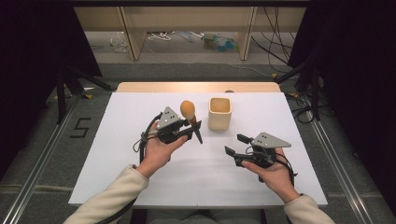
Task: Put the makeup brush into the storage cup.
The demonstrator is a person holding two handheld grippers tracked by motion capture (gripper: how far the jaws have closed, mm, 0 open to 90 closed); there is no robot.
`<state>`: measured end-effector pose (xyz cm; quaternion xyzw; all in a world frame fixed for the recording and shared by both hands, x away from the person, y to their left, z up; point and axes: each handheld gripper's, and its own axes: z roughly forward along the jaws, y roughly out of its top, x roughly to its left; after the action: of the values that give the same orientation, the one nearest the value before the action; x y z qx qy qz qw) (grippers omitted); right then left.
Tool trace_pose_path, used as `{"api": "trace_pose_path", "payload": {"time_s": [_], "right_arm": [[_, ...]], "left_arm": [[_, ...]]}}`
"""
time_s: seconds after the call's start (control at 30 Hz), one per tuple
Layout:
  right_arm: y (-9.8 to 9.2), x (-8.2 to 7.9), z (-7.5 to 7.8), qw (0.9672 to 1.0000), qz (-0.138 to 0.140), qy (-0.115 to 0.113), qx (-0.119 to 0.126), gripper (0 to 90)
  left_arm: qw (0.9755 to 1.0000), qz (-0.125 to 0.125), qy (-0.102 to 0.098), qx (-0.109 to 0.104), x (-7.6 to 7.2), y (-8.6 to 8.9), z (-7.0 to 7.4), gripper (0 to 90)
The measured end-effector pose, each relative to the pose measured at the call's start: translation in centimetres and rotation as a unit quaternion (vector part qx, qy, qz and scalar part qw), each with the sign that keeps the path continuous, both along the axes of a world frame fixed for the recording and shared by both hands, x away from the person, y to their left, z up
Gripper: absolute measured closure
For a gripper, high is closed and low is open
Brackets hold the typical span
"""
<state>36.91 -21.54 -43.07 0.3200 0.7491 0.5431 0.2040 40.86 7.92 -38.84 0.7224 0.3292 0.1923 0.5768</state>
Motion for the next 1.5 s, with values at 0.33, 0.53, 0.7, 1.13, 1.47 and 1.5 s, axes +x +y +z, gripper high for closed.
{"api": "trace_pose_path", "payload": {"time_s": [0.33, 0.53, 0.7, 1.13, 1.47, 1.5], "right_arm": [[-0.5, -0.2, 0.1, 0.9999, -0.012, 0.007, 0.001, 27.8], [-0.7, -0.2, 0.2, 0.9999, -0.007, -0.010, 0.006, 25.0], [-0.7, -0.4, 0.1, 0.9999, -0.007, -0.002, 0.012, 23.7], [-1.6, -0.8, 0.3, 0.9999, -0.010, -0.009, 0.009, 23.4], [-2.4, -1.2, 0.4, 0.9997, -0.018, -0.011, 0.012, 23.0], [-2.4, -1.2, 0.5, 0.9997, -0.018, -0.010, 0.013, 22.9]], "left_arm": [[1.0000, 0.001, -0.003, 0.001, 0.1, -0.2, 0.2, 68.6], [1.0000, 0.002, -0.007, 0.002, 0.2, -0.1, 0.4, 68.6], [0.9999, 0.003, -0.011, -0.002, 0.2, -0.2, 0.6, 68.6], [0.9998, 0.007, -0.020, 0.004, 0.5, -0.1, 1.1, 68.6], [0.9997, 0.008, -0.023, 0.002, 0.8, -0.2, 1.4, 68.6], [0.9997, 0.008, -0.024, 0.002, 0.9, -0.2, 1.4, 68.6]]}}
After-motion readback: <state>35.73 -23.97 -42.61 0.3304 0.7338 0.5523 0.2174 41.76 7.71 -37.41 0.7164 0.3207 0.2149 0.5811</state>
